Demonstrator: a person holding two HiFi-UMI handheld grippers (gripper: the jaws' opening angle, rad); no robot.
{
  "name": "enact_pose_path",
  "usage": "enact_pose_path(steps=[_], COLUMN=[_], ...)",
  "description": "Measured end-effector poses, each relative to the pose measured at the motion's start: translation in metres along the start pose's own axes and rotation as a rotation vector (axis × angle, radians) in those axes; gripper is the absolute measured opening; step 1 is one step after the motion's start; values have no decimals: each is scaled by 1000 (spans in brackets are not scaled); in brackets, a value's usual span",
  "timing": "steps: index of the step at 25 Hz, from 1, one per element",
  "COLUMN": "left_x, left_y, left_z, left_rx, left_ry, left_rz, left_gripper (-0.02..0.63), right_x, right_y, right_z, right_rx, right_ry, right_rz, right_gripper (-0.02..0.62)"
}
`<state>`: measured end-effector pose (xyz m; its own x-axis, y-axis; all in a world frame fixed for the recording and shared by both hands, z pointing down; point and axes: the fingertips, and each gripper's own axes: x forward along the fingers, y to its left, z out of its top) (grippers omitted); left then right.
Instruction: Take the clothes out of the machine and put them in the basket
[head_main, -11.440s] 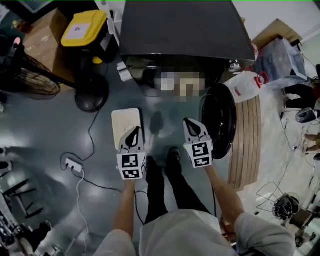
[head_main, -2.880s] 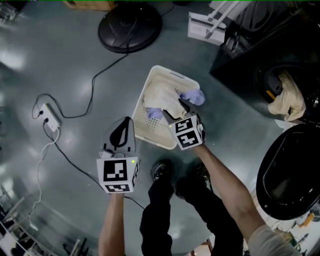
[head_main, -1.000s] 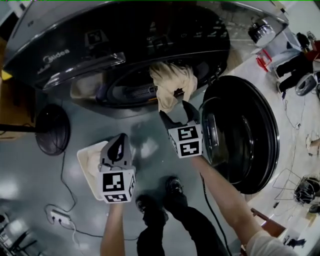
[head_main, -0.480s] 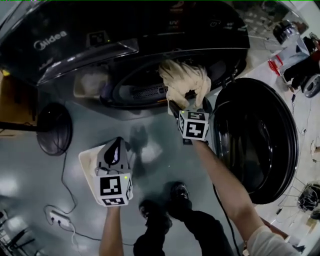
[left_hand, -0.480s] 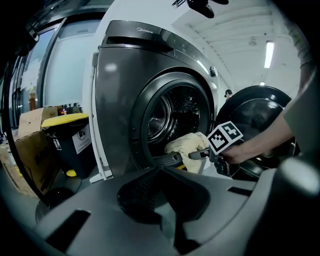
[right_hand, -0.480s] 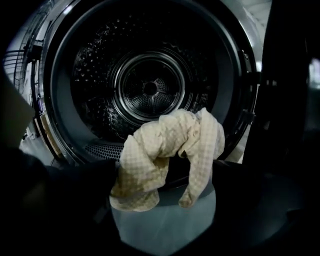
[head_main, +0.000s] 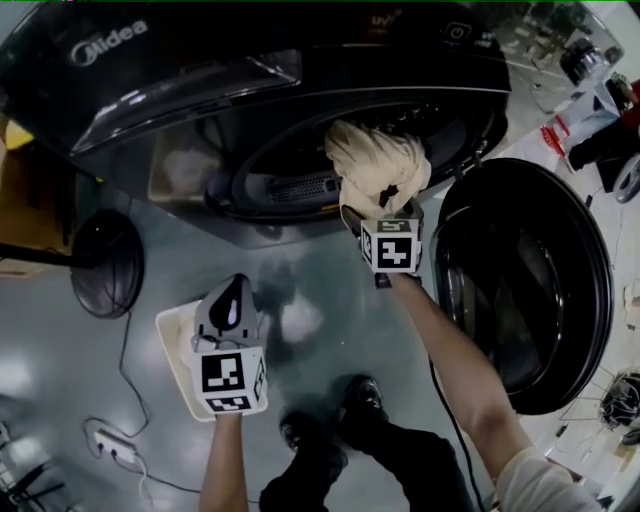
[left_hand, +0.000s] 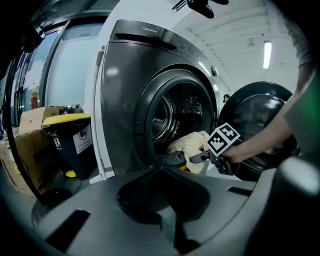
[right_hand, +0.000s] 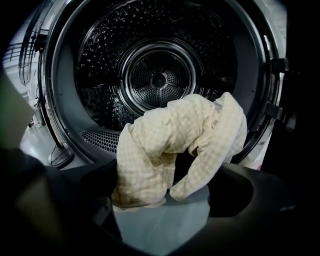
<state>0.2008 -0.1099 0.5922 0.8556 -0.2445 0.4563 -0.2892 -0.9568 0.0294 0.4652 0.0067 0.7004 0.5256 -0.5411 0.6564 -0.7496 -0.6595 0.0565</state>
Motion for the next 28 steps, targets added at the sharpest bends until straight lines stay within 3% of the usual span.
enact_pose_path(steps=[1, 2, 3, 4, 8, 16, 28], left_x=[-1, -3, -6, -8, -13, -26, -88], left_y=[1, 3, 5, 7, 17, 17, -5], left_z=[-1, -3, -5, -6, -4, 2, 34], left_rx=[1, 2, 3, 5, 7, -14, -45], left_ry=[-1, 0, 1, 1, -13, -22, 17], left_rz=[1, 2, 5, 7, 22, 28, 11], left_gripper=[18, 18, 18, 18, 18, 18, 18], right_x=[0, 0, -2, -4, -4, -26, -125], right_y=[0, 0, 0, 0, 2, 15, 48], right_z=[0, -1, -2, -3, -3, 12, 25], right_rx=[-11, -28, -50, -70, -75, -93, -106], right_ry=[14, 31, 48, 60, 67, 21, -9], right_rz=[-5, -18, -36, -49, -36, 36, 104], right_gripper=[563, 475, 320, 231, 139, 91, 86])
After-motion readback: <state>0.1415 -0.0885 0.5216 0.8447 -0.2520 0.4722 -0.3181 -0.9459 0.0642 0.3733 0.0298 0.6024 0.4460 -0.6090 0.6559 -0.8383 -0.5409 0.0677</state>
